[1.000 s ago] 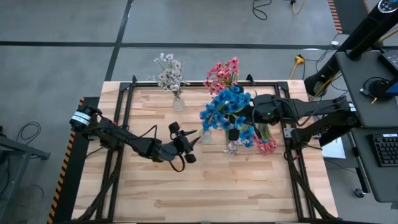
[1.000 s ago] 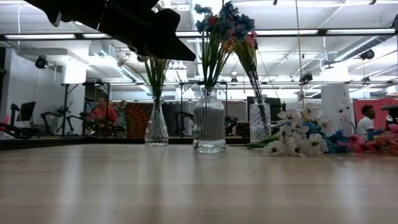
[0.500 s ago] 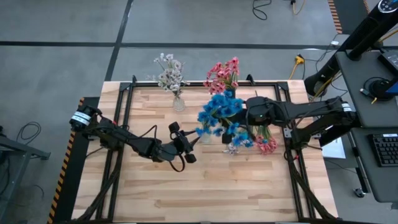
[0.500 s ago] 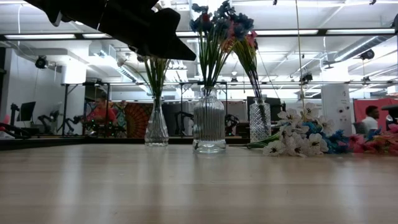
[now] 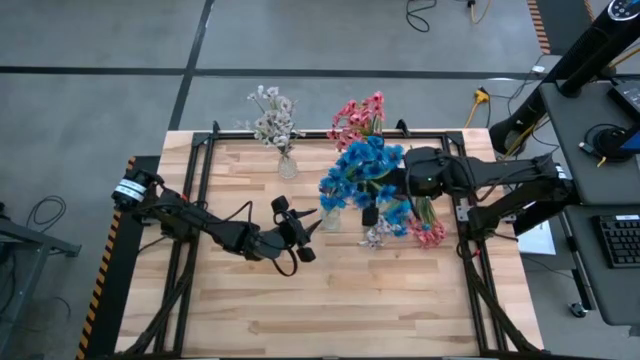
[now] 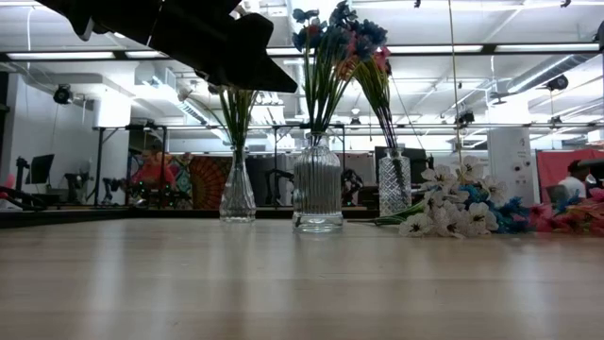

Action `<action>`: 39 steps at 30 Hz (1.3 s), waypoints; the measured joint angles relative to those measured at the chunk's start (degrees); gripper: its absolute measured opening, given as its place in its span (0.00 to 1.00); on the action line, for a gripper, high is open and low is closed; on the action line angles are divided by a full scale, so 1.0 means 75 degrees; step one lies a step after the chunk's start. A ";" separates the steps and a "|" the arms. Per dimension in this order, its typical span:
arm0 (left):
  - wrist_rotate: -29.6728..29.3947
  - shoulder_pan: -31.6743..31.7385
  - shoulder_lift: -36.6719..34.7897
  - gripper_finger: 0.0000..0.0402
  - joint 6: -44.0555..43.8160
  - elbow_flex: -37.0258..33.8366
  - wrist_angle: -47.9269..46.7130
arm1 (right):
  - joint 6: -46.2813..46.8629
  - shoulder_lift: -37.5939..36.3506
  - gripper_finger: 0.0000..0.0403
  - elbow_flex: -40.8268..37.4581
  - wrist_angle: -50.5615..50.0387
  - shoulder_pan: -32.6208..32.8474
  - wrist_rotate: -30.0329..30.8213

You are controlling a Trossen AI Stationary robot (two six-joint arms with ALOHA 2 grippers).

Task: Sort flowers into vase by color
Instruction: Put the left blue flowers into the middle transparent vase

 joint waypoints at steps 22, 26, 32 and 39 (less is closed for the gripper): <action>0.0004 0.0001 0.0000 0.31 0.0000 -0.0001 -0.0001 | -0.0270 0.0651 0.04 -0.0037 0.0533 -0.0026 -0.0001; 0.0004 0.0001 0.0000 0.31 -0.0003 -0.0001 -0.0001 | -0.0506 0.0626 0.04 0.0011 0.0561 -0.0026 0.0000; 0.0004 0.0003 0.0000 0.31 -0.0003 -0.0001 -0.0001 | -0.0888 0.0638 0.04 0.0011 0.0698 -0.0035 0.0045; 0.0050 0.0003 0.0000 0.31 -0.0003 -0.0001 -0.0004 | -0.0865 0.0213 0.04 0.0059 0.0753 0.0039 0.0473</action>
